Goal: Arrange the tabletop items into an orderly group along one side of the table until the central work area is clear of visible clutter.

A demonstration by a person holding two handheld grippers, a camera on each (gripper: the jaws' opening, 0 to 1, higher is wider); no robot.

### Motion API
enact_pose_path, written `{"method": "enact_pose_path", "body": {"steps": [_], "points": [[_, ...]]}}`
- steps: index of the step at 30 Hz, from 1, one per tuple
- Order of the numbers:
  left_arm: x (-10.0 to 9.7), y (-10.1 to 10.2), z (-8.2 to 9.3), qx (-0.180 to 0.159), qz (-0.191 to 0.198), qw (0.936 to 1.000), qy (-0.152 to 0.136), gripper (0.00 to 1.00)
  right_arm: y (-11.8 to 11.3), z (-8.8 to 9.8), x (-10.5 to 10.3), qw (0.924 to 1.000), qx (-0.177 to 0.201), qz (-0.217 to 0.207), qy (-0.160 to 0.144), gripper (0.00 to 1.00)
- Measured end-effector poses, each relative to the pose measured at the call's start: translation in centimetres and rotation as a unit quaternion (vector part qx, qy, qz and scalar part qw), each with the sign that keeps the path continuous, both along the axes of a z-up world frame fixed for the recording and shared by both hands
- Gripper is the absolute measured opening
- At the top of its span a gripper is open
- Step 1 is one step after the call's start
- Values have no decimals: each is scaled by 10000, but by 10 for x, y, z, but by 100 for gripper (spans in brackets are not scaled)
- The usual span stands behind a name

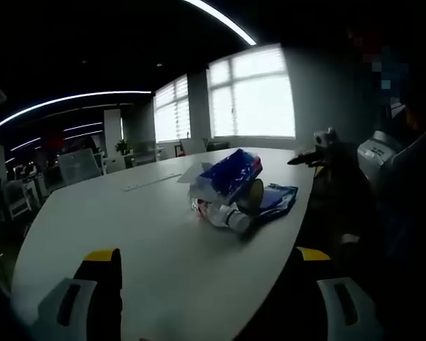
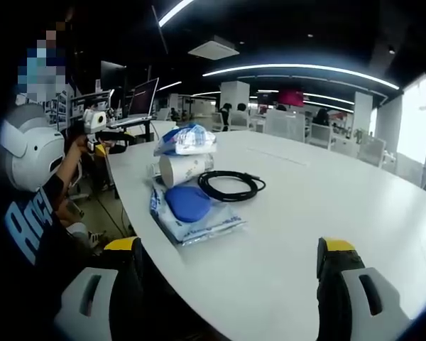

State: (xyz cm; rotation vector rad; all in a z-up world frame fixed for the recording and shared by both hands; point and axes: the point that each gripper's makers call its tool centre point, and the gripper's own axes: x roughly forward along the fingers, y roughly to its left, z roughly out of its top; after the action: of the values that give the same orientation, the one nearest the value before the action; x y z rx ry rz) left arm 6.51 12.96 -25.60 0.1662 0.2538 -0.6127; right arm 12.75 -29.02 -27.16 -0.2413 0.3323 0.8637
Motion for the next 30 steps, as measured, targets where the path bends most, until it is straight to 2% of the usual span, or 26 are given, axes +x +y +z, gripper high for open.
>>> {"method": "enact_pose_path", "body": {"steps": [8, 16, 20, 30], "points": [[4, -7, 2, -24, -9, 10000, -41, 96, 9, 8, 4, 9998, 126, 26, -131, 97], [10, -6, 6, -269, 141, 9995, -128, 88, 18, 19, 7, 9989, 327, -24, -321, 89], [12, -11, 8, -410, 141, 9989, -167, 84, 20, 24, 9, 9983, 410, -68, -405, 87], [21, -28, 7, -399, 83, 9990, -194, 78, 38, 26, 10, 9978, 448, 52, -489, 79]]}}
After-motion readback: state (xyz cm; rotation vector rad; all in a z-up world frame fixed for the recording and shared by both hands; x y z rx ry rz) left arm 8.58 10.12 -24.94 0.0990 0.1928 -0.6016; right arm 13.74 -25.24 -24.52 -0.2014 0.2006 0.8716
